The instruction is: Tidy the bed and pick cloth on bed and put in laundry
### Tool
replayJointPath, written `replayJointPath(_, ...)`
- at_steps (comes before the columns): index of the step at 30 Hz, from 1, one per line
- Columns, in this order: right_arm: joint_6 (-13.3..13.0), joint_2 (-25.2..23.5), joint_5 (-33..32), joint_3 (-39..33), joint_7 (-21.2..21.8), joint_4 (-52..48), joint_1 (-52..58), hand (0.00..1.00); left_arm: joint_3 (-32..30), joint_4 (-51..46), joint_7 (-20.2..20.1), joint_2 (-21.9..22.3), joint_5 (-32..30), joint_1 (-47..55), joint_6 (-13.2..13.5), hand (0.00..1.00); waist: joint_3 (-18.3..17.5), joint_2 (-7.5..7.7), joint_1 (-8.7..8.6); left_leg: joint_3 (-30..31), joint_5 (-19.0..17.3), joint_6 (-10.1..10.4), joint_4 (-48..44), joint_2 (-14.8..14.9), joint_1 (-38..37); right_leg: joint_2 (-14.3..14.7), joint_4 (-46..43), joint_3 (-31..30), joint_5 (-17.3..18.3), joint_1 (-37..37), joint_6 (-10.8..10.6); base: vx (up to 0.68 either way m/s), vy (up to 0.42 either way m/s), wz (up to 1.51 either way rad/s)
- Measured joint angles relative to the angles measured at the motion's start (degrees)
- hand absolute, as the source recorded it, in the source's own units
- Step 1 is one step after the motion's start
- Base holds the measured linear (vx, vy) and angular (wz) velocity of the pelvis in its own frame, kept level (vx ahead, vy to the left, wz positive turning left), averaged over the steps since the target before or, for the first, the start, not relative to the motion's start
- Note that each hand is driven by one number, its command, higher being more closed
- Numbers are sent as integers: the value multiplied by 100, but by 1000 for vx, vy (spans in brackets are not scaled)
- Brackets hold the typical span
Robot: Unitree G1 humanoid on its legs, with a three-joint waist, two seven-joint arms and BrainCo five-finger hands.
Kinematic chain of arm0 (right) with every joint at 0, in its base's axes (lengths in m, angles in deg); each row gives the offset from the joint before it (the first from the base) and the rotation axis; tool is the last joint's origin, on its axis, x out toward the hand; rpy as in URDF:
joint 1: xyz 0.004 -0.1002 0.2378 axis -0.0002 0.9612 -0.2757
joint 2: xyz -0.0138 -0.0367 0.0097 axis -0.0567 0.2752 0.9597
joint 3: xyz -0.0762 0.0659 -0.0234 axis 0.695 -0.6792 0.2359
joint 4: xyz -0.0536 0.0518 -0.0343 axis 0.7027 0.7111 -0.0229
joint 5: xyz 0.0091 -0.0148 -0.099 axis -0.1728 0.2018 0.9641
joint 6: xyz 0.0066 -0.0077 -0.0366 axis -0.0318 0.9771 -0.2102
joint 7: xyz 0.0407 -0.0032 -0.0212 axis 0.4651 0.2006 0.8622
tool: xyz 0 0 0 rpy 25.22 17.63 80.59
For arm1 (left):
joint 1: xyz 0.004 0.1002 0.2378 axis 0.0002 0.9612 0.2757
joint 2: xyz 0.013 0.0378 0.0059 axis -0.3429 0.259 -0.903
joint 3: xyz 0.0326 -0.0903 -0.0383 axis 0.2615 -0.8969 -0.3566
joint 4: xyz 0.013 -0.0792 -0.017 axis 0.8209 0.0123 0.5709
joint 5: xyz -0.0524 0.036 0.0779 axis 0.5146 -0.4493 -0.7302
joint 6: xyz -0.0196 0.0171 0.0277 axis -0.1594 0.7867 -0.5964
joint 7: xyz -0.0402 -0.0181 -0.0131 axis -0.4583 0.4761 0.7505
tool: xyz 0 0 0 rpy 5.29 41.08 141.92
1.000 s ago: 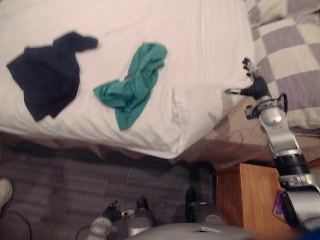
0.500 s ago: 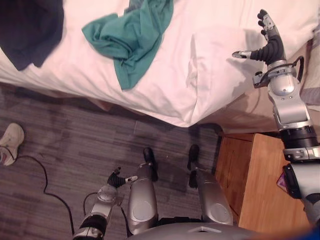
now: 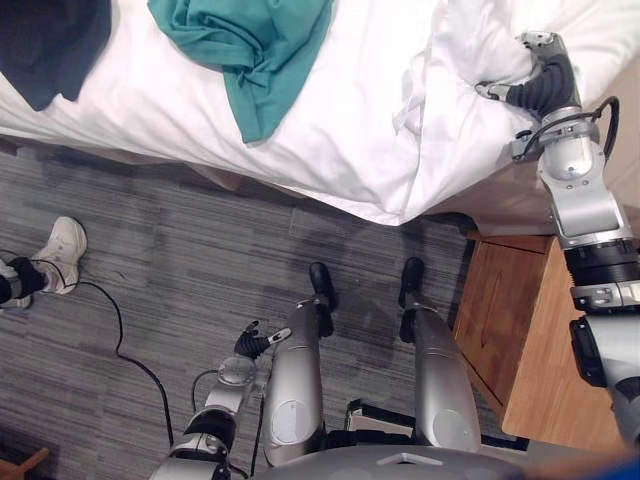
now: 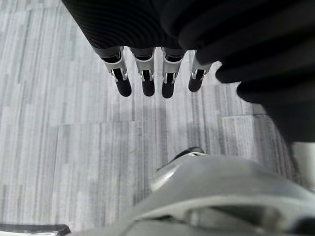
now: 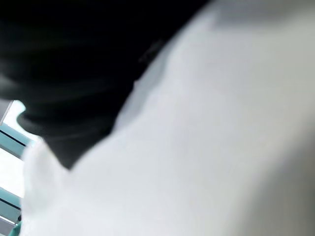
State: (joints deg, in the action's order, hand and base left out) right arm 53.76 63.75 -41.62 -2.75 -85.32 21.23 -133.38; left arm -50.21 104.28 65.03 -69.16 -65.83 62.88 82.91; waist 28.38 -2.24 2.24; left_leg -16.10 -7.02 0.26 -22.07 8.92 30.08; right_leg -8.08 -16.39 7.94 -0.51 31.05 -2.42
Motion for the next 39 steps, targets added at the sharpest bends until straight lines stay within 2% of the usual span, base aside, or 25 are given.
replayJointPath(4,-213,-377,-624,-346,-368,60,692,100,-1,12,9,17,-24,6,-16,0,-66,53,-17,-27,-4,13,120,-2,-415,55,232,-8,-14,-474,-15,99,-11,0)
replayJointPath(6,-369,-640,-886,-541,-548,46,1137,100,-4,14,14,-23,-76,46,-122,0,-185,183,-24,-72,-28,45,185,2,-589,101,372,-81,-36,-649,-38,82,6,-12)
replayJointPath(8,-545,-1026,-1150,-824,-711,-17,1770,100,-16,-8,30,-140,-190,175,-283,0,-306,393,-127,-125,-109,79,197,42,-818,154,538,-133,-64,-912,-53,71,5,-20)
replayJointPath(9,-584,-1124,-1237,-919,-735,-43,1956,100,-19,-12,38,-170,-195,207,-332,0,-332,445,-137,-181,-141,89,193,68,-904,173,571,-163,-71,-984,-56,98,19,-33)
replayJointPath(10,-650,-1275,-1345,-1075,-765,-48,2300,0,-28,-29,58,-206,-193,274,-417,0,-389,545,-137,-279,-204,99,185,92,-1067,202,604,-257,-74,-1102,-58,73,22,-36)
replayJointPath(13,-811,-1526,-1582,-1406,-807,35,3043,0,-34,-59,82,-256,-229,441,-568,0,-465,654,-221,-429,-332,137,169,131,-1441,246,673,-409,-70,-1403,-66,57,31,-36)
replayJointPath(15,-1070,-1675,-1823,-1567,-796,187,3411,0,-70,-54,67,-257,-296,489,-694,0,-585,691,-304,-544,-399,158,168,196,-1609,273,760,-472,-73,-1559,-86,36,4,-23)
replayJointPath(17,-1230,-1961,-2195,-1665,-789,445,3755,0,-114,-55,-30,-247,-299,626,-757,0,-799,735,-311,-641,-449,199,178,217,-1748,326,813,-564,-72,-1650,-93,62,3,-25)
replayJointPath(18,-1359,-2151,-2419,-1805,-785,564,3913,0,-154,-52,-72,-218,-306,694,-766,0,-847,724,-322,-695,-474,222,210,231,-1903,345,855,-573,-61,-1793,-108,78,7,-17)
replayJointPath(20,-1436,-2360,-2637,-1965,-787,742,4158,0,-272,-52,-176,-164,-313,850,-766,0,-991,708,-373,-753,-507,243,278,238,-2082,359,866,-639,-21,-1910,-144,73,3,-16)
replayJointPath(24,-1433,-2726,-2853,-2439,-998,1221,4889,0,-362,-21,-309,-82,-322,1152,-774,0,-1296,667,-490,-1019,-521,265,513,216,-2440,363,949,-846,-7,-2062,-152,68,4,-28)
replayJointPath(26,-1404,-2776,-2826,-2757,-1373,1560,5379,0,-482,20,-458,-7,-421,1275,-770,0,-1390,587,-590,-1188,-549,297,665,199,-2723,365,993,-945,0,-2210,-163,47,15,-37)
replayJointPath(30,-1371,-2854,-2973,-3532,-1888,1844,5929,0,-760,196,-695,107,-532,1361,-760,0,-1615,496,-649,-1356,-568,335,847,196,-3023,397,1057,-1075,22,-2398,-167,35,9,-26)
replayJointPath(31,-1397,-2853,-2989,-3814,-2006,1826,6079,100,-856,190,-807,160,-552,1472,-753,0,-1729,488,-680,-1414,-550,357,961,176,-3148,397,1057,-1096,51,-2456,-171,46,-6,-10)
replayJointPath(33,-1423,-2850,-2971,-3981,-2037,1637,6101,100,-918,199,-904,186,-657,1598,-763,0,-1810,501,-747,-1451,-538,370,1046,156,-3265,400,1058,-1119,74,-2522,-173,31,-4,-9)
replayJointPath(35,-1458,-2833,-2836,-4071,-1924,959,6107,100,-916,195,-929,176,-687,1754,-769,0,-1919,506,-767,-1487,-500,399,1215,89,-3393,391,1060,-1177,90,-2559,-174,14,5,-7)
replayJointPath(37,-1497,-2771,-2579,-4038,-1551,264,6053,100,-902,197,-984,158,-687,1795,-792,0,-2022,512,-764,-1484,-444,386,1331,38,-3418,370,1085,-1185,90,-2558,-178,13,1,2)
replayJointPath(39,-1497,-2517,-2462,-3874,-874,-406,5865,100,-822,195,-1022,135,-672,1801,-895,0,-2094,544,-758,-1472,-398,368,1408,2,-3441,356,1106,-1186,88,-2565,-180,32,-3,5)
